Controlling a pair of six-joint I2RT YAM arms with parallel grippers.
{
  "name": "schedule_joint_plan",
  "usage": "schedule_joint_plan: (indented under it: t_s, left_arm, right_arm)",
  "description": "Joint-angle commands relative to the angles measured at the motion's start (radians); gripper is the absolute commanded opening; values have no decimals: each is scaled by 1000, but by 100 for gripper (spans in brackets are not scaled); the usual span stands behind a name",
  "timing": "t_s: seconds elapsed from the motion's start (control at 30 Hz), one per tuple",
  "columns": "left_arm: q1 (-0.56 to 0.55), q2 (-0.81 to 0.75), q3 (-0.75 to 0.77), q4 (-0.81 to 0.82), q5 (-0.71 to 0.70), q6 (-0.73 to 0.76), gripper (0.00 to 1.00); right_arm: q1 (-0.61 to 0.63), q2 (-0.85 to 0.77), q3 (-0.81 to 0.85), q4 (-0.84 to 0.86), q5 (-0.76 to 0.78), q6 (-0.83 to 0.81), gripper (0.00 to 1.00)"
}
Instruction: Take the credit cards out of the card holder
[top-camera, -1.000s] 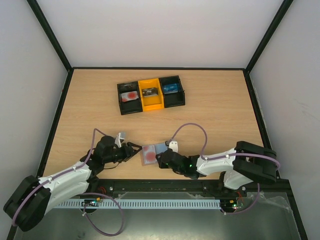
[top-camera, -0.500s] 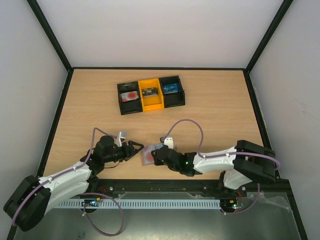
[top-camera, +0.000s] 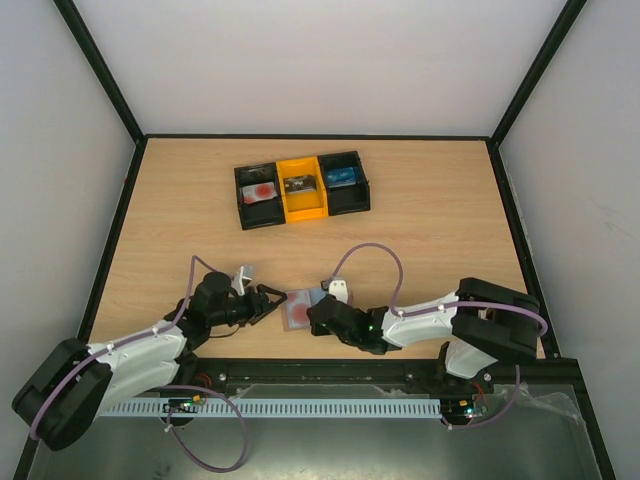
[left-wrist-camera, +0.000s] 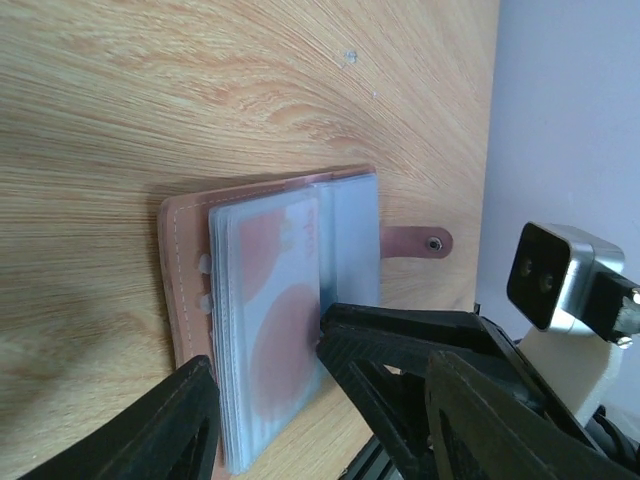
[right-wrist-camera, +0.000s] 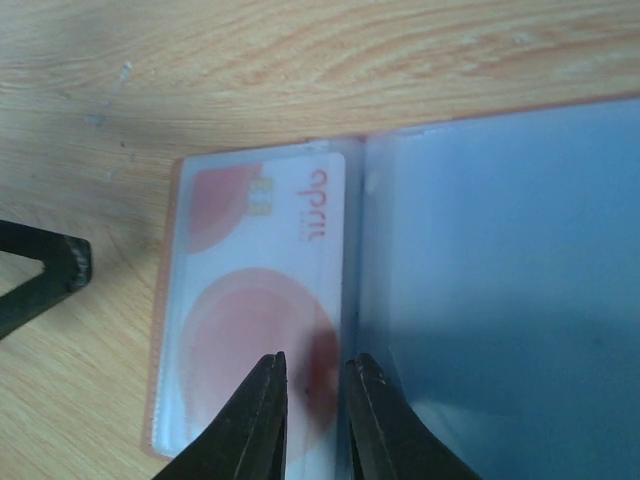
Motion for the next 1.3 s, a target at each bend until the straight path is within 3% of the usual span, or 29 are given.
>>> schedule_joint_plan:
  t_s: [0.0, 0.4, 0.7, 1.27]
  left_arm:
    - [-4, -32, 33, -49, -14, 22, 59]
    - [-2, -76, 22, -110, -14, 46, 61]
    - [-3, -46, 17, -62, 18, 58, 68]
    - [-2, 37, 24, 58, 100, 119, 81]
  right_arm:
    - [-3, 30, -2, 5, 2, 13, 17]
    - [6, 111, 23, 89, -89, 50, 13]
    - [9, 125, -18, 114, -70, 68, 4]
    - [9, 129, -59, 168, -69, 71, 2]
